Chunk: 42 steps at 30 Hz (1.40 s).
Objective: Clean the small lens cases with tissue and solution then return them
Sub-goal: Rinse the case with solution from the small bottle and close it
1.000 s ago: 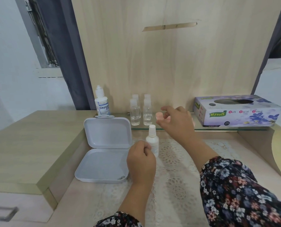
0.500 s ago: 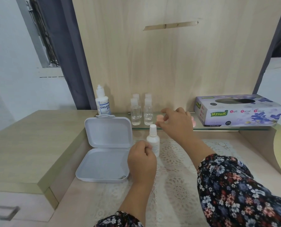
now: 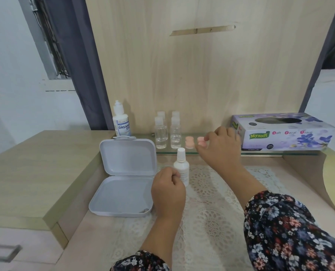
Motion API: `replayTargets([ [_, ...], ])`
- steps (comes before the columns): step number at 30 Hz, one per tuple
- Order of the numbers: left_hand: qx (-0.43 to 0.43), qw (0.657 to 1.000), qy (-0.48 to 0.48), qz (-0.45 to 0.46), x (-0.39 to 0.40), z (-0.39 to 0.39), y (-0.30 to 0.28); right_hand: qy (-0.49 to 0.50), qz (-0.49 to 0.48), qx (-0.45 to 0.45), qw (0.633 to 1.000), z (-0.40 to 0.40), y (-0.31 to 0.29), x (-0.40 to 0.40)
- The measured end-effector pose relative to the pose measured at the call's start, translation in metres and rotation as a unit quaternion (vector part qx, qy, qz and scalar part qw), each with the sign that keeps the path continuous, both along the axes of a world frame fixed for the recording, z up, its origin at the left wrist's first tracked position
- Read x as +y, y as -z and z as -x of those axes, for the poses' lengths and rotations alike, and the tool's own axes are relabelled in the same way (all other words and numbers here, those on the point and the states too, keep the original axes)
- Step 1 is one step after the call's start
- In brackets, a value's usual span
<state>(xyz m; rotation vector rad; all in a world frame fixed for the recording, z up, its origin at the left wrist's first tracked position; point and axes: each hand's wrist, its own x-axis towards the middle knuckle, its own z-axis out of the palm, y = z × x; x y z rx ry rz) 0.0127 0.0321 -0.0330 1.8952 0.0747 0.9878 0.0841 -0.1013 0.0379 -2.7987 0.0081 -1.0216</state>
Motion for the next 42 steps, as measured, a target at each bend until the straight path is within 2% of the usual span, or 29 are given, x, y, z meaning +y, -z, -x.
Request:
replayTargets([
  [10,0.010,1.000,0.007,0.006,0.000,0.002,-0.001,0.003,-0.001,0.028,1.000,0.003,-0.004,0.002],
  [19,0.020,1.000,-0.002,0.010,0.001,0.003,-0.002,-0.049,-0.134,0.036,0.989,0.026,-0.019,-0.009],
  [23,0.011,1.000,0.001,0.006,0.001,0.004,-0.003,-0.092,-0.188,0.028,0.977,0.049,-0.019,-0.019],
  [27,-0.002,1.000,0.016,-0.003,0.002,0.005,-0.003,-0.140,-0.235,0.059,0.960,0.070,-0.009,-0.032],
  [33,0.039,0.992,0.107,-0.046,0.000,0.007,0.000,-0.194,-0.282,0.130,0.930,0.080,0.021,-0.050],
  [42,0.147,0.942,0.268,-0.141,-0.005,0.006,0.002,-0.219,-0.232,0.213,0.924,0.082,0.064,-0.062],
])
